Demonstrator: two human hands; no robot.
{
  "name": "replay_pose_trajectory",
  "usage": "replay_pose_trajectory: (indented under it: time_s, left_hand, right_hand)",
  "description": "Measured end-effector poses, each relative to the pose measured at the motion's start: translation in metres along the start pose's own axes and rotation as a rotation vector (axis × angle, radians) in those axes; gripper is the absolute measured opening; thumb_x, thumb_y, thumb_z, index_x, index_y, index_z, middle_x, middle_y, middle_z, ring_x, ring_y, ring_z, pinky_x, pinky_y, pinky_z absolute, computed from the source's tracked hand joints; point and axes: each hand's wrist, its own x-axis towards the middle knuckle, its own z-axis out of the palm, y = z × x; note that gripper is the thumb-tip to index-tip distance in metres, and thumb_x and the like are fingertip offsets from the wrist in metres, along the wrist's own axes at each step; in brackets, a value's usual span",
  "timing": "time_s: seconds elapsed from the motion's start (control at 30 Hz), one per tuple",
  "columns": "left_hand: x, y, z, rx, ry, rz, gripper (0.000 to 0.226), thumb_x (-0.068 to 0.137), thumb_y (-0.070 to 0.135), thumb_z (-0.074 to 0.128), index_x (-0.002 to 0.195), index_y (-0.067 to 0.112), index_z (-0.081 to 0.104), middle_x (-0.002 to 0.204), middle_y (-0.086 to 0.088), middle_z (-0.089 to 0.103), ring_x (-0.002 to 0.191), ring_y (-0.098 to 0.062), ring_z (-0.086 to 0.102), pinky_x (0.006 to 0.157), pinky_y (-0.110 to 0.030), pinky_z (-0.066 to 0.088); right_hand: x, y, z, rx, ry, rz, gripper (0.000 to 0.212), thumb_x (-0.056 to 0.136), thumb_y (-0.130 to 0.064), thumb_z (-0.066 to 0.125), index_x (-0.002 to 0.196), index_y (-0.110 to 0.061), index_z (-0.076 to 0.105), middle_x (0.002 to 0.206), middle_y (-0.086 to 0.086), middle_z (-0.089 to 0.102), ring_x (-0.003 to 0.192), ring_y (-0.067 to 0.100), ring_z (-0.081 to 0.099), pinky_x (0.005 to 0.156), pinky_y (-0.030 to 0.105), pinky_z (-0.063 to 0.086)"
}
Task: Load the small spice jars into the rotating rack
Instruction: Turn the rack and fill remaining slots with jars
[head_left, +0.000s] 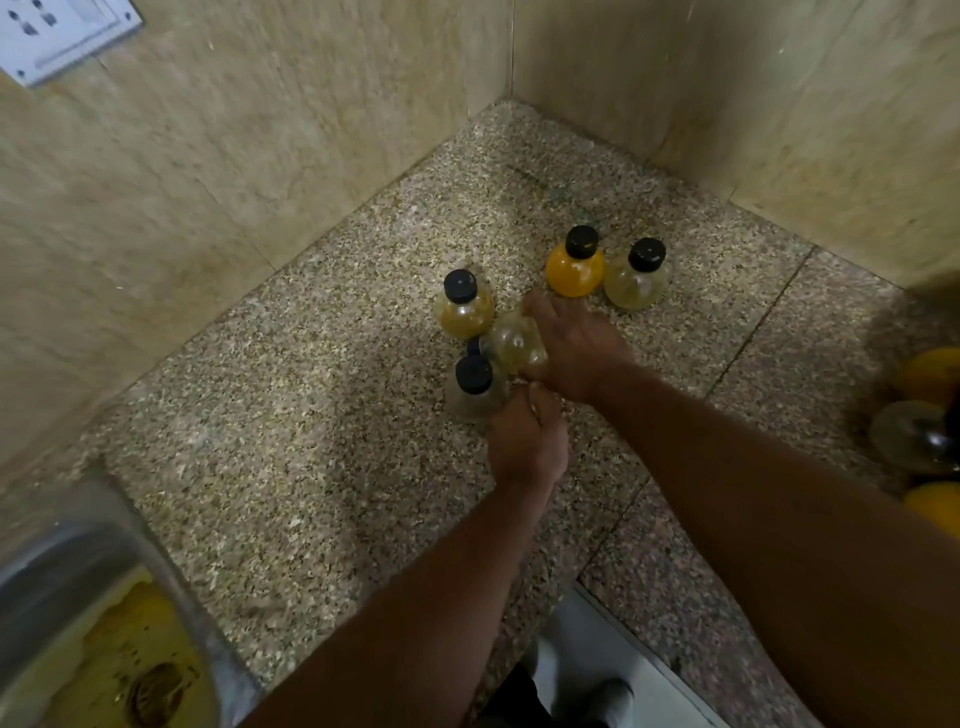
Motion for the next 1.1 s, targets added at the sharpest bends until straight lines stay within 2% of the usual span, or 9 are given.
replay_pose_trajectory:
  time_s: [0.1, 0.17, 0.33, 0.43, 0.6, 0.73, 0.83, 0.9, 1.1]
  left_hand:
    - [-0.004, -0.01, -0.003, 0.172, -0.054, 0.12, 0.031, 0.099, 0.038, 0.038, 0.09, 0.018, 0.061, 0.086, -0.004, 0.065, 0.081, -0.026, 0.064, 0.062, -0.033, 0.044]
    - [-0.006, -0.018, -0.002, 0.349, -0.126, 0.221, 0.036, 0.094, 0.044, 0.048, 0.119, 0.022, 0.061, 0.114, -0.002, 0.065, 0.107, -0.023, 0.06, 0.082, -0.037, 0.052]
    - [-0.009, -0.026, 0.0, 0.608, -0.185, 0.354, 0.073, 0.087, 0.062, 0.051, 0.145, 0.018, 0.043, 0.147, -0.007, 0.045, 0.135, -0.03, 0.041, 0.104, -0.045, 0.042]
    - [-0.01, -0.03, 0.003, 0.686, -0.254, 0.346, 0.077, 0.088, 0.064, 0.05, 0.149, 0.018, 0.039, 0.159, -0.01, 0.031, 0.146, -0.032, 0.025, 0.112, -0.052, 0.033]
    - [-0.012, -0.026, 0.004, 0.635, -0.248, 0.341, 0.076, 0.088, 0.059, 0.054, 0.151, 0.019, 0.036, 0.159, -0.01, 0.029, 0.148, -0.032, 0.022, 0.114, -0.053, 0.028]
    - [-0.014, 0.002, 0.009, 0.031, -0.281, 0.046, 0.07, 0.087, 0.055, 0.051, 0.149, 0.025, 0.038, 0.155, -0.004, 0.038, 0.137, -0.033, 0.044, 0.107, -0.054, 0.043]
    - [-0.019, 0.035, 0.012, -0.27, -0.269, 0.033, 0.069, 0.087, 0.056, 0.058, 0.143, 0.017, 0.048, 0.144, -0.008, 0.052, 0.131, -0.026, 0.052, 0.105, -0.047, 0.046]
    - [-0.024, 0.054, 0.014, -0.337, -0.27, 0.081, 0.069, 0.084, 0.056, 0.067, 0.143, 0.023, 0.051, 0.138, 0.005, 0.055, 0.125, -0.014, 0.053, 0.103, -0.039, 0.048]
    - [-0.046, 0.084, 0.028, -0.207, -0.256, 0.237, 0.054, 0.082, 0.051, 0.076, 0.126, 0.022, 0.066, 0.117, 0.004, 0.068, 0.105, -0.011, 0.063, 0.087, -0.028, 0.052]
  right_hand:
    - [0.002, 0.0, 0.002, -0.038, -0.062, 0.01, 0.093, 0.078, -0.053, 0.071, 0.153, -0.025, 0.026, 0.144, 0.01, 0.046, 0.129, 0.034, 0.047, 0.093, 0.05, 0.047]
    - [0.002, 0.004, 0.003, -0.039, -0.124, 0.068, 0.096, 0.076, -0.057, 0.071, 0.154, -0.024, 0.027, 0.147, 0.014, 0.039, 0.132, 0.037, 0.043, 0.098, 0.052, 0.046]
    - [-0.011, 0.015, 0.001, 0.096, -0.114, 0.277, 0.095, 0.07, -0.065, 0.072, 0.142, -0.013, 0.041, 0.141, 0.014, 0.044, 0.127, 0.037, 0.047, 0.097, 0.05, 0.048]
    - [-0.029, 0.02, 0.002, 0.27, -0.067, 0.404, 0.09, 0.071, -0.059, 0.076, 0.139, -0.012, 0.041, 0.132, 0.014, 0.056, 0.117, 0.035, 0.057, 0.088, 0.042, 0.051]
    - [-0.062, 0.03, 0.01, 0.454, 0.071, 0.594, 0.081, 0.073, -0.057, 0.078, 0.135, -0.018, 0.043, 0.121, 0.007, 0.065, 0.104, 0.03, 0.064, 0.076, 0.034, 0.046]
    - [-0.092, 0.033, 0.01, 0.584, 0.225, 0.68, 0.086, 0.075, -0.059, 0.077, 0.142, -0.02, 0.04, 0.129, 0.005, 0.063, 0.109, 0.027, 0.063, 0.081, 0.032, 0.044]
    - [-0.116, 0.035, 0.005, 0.631, 0.294, 0.715, 0.092, 0.072, -0.067, 0.073, 0.144, -0.022, 0.038, 0.132, 0.006, 0.063, 0.11, 0.029, 0.064, 0.087, 0.04, 0.053]
    - [-0.134, 0.037, 0.0, 0.617, 0.314, 0.715, 0.091, 0.074, -0.068, 0.072, 0.144, -0.022, 0.038, 0.128, 0.008, 0.065, 0.109, 0.03, 0.065, 0.085, 0.039, 0.054]
    - [-0.192, 0.047, -0.012, 0.551, 0.351, 0.753, 0.091, 0.07, -0.063, 0.079, 0.143, -0.024, 0.041, 0.127, 0.004, 0.065, 0.11, 0.026, 0.065, 0.077, 0.028, 0.042]
